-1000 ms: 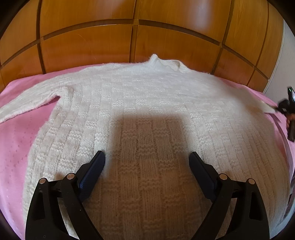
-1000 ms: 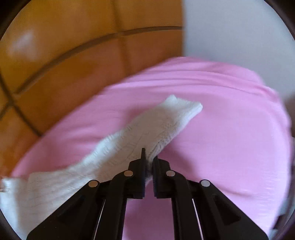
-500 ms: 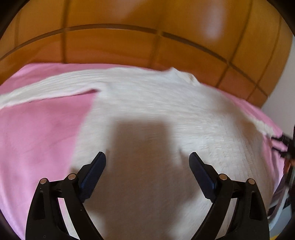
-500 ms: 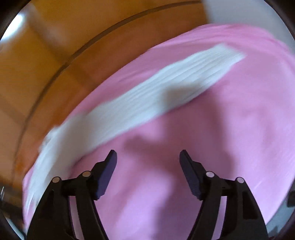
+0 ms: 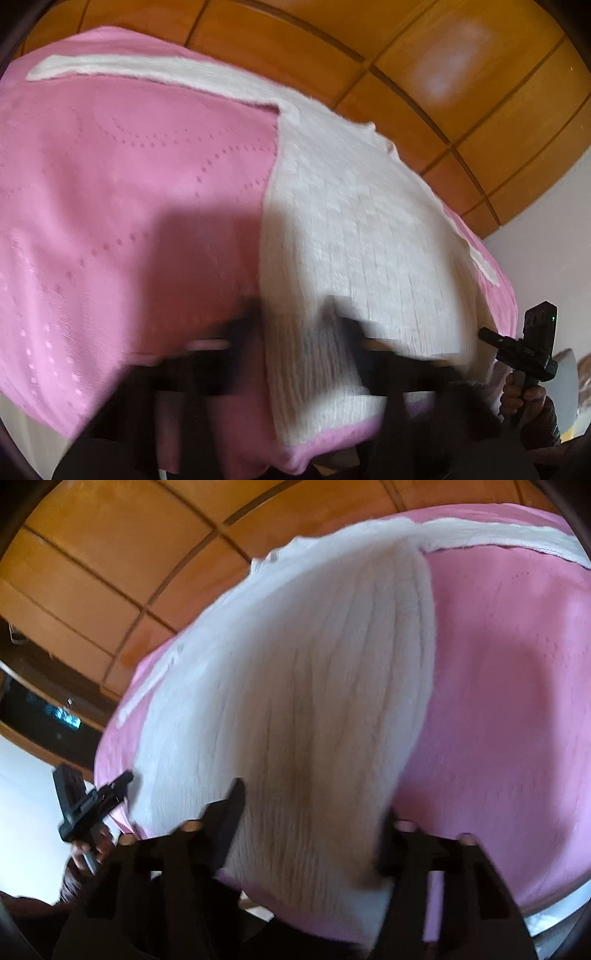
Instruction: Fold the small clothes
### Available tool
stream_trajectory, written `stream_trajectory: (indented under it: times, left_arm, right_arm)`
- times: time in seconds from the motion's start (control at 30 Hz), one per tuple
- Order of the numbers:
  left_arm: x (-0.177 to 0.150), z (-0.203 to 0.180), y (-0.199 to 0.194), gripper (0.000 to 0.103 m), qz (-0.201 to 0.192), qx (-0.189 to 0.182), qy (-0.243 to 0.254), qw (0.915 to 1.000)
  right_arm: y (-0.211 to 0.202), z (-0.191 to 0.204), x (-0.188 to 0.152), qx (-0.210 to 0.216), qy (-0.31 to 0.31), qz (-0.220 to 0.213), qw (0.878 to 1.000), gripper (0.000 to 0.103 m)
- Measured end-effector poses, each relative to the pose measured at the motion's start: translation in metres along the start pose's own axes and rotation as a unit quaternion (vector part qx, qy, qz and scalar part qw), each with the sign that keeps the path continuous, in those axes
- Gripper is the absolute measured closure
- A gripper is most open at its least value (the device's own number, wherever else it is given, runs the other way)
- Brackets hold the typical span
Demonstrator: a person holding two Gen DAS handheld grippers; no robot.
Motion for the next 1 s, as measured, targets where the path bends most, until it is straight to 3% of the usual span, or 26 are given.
stream_trajectory:
  times: [0.03,0.13,0.27,0.47,0.5,0.57,0.6,0.63,0.73,0.83,1.0]
  left_arm:
    - [-0.001,-0.002,0.001,0.093,-0.002,0.001,0.003,1.0000]
    - [0.001,-0.007,-0.007,0.096,-0.007,-0.002,0.018,0.9998]
    - [-0.009,-0.008,-0.034,0.098,-0.015,-0.024,0.022,0.9994]
    - [-0.051,-0.005,-0.032,0.098,0.034,-0.014,0.028,0.9989]
    - [-0.053,-0.003,-0.030,0.098,0.041,-0.008,0.027,0.9988]
    - [-0.047,-0.003,-0.031,0.098,0.046,0.017,0.036,0.9981]
    - [-0.042,-0.001,-0.035,0.097,0.041,0.029,0.037,0.9980]
    - [-0.035,0.000,-0.038,0.094,0.033,0.035,0.036,0.9982]
    - [-0.006,0.000,-0.054,0.040,-0.026,0.047,0.013,0.9985]
    - [0.028,-0.019,-0.046,0.038,-0.069,0.037,0.012,0.9969]
    - [0.059,-0.067,0.001,0.034,-0.090,0.043,0.041,0.9942]
  right_arm:
    - [0.001,-0.002,0.001,-0.005,0.007,0.005,1.000,0.090]
    - [-0.013,0.006,-0.001,-0.032,-0.001,-0.018,0.999,0.092]
    - [-0.062,0.003,-0.015,-0.024,-0.018,-0.059,0.998,0.093]
    - [-0.033,-0.027,-0.050,-0.088,0.005,0.001,0.996,0.093]
    - [-0.031,-0.034,-0.053,-0.090,0.020,0.006,0.996,0.090]
    - [-0.039,-0.038,-0.052,-0.112,0.025,-0.001,0.993,0.073]
    - [-0.047,-0.038,-0.050,-0.123,0.020,-0.012,0.992,0.053]
    - [-0.057,-0.036,-0.045,-0.128,0.013,-0.029,0.991,0.046]
    - [-0.072,-0.026,-0.019,-0.136,-0.004,-0.077,0.988,0.035]
    - [-0.062,-0.009,0.015,-0.129,-0.025,-0.111,0.985,0.032]
    - [-0.020,0.004,0.048,-0.094,-0.013,-0.119,0.988,0.032]
Point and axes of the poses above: each gripper's, at about its wrist camera, not at the fingertips, and y roughly the way its jaws point, z to its left, x to its top, the point moved 2 cm from there along y, roughly the way its jaws point, and after that the axes turned 1 degree about z, right-handed, at the moved point
